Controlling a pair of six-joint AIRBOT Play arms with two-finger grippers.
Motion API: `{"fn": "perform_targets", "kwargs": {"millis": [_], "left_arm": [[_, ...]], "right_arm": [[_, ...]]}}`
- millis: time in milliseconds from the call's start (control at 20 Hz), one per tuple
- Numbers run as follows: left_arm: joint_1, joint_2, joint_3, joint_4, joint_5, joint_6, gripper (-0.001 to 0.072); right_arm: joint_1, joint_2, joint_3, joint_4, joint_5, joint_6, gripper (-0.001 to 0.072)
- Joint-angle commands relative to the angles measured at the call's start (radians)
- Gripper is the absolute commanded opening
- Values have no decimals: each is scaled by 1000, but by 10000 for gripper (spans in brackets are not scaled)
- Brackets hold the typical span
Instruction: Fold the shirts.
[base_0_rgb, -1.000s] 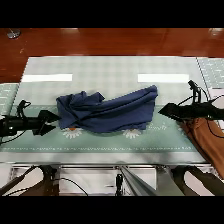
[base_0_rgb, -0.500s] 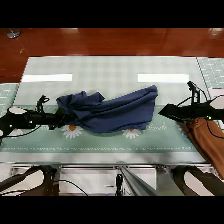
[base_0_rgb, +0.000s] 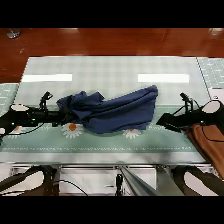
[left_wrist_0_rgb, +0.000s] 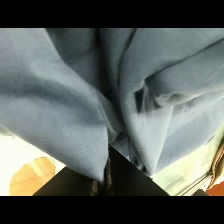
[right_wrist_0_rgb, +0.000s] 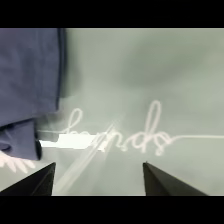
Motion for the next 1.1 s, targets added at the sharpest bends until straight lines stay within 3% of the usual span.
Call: {"fn": "perform_targets", "kwargs": {"millis": [0, 350, 650, 700, 750, 800, 900, 1050], "left_arm": [[-2, 0, 1, -3, -2, 3, 24], [-2, 0, 1, -3, -1, 3, 24], [-3, 0, 2, -9, -13, 3, 24], [-3, 0, 2, -14, -22, 3, 24], [-3, 2, 3, -18, -30, 13, 24], [-3, 5, 12, -28, -45, 33, 24], [-3, 29, 60, -72, -90, 41, 24], [-1, 124, 229, -319, -122, 143, 24]], "right_arm": [[51, -80, -6, 141, 13, -69, 624], [264, -182, 94, 182, -71, -62, 624], [392, -326, 229, 187, -16, -53, 599], [408, -332, 248, 186, -16, -56, 401], [419, -330, 267, 187, -17, -74, 76], [424, -330, 291, 187, -8, -87, 32], [417, -326, 385, 159, 53, -95, 32], [372, -304, 665, 65, 175, -59, 32]]}}
